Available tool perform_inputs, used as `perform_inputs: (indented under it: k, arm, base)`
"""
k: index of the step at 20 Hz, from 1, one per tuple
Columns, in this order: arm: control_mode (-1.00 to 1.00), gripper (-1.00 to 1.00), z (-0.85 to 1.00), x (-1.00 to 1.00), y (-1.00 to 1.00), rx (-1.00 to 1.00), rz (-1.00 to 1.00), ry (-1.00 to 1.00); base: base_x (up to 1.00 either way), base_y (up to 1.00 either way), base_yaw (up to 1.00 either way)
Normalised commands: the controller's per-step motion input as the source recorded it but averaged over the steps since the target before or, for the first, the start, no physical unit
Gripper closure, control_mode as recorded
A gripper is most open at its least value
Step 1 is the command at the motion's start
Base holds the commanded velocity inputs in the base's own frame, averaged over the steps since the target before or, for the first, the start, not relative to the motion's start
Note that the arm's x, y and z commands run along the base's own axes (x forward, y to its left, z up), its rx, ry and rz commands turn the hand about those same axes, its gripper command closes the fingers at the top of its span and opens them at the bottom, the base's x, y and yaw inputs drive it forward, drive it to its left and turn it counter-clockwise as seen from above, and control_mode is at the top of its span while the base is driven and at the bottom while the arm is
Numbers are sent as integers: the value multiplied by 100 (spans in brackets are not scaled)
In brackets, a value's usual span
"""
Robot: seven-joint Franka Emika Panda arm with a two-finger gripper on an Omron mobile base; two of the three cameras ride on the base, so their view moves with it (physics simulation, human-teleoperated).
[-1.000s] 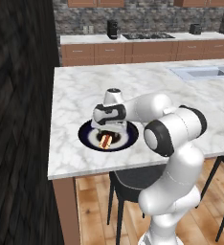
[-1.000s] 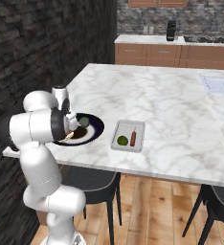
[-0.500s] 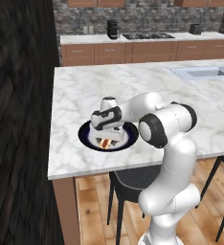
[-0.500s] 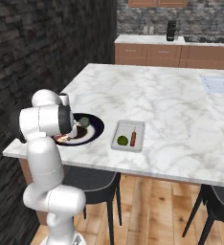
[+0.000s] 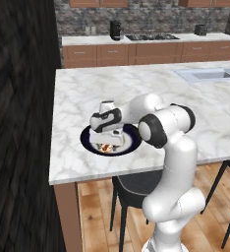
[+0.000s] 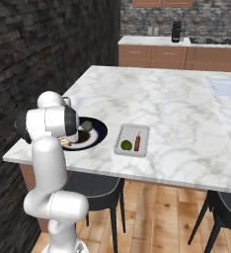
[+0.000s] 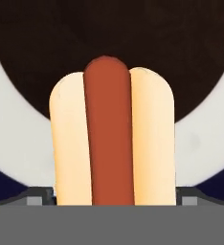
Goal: Place one cooked food and one vegetable from the large plate to each tupperware container.
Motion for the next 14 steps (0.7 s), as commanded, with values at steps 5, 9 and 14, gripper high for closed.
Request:
perform_inputs:
  k: [5, 9, 14]
  arm:
    - [-100, 100, -4, 0, 3, 0, 0, 0]
    - [-100, 100, 55, -43, 0, -7, 2, 0]
    - [-100, 100, 93, -98, -36, 0, 11, -9]
  base:
    - [0, 0, 0]
    - [0, 0, 0]
    - [0, 0, 0]
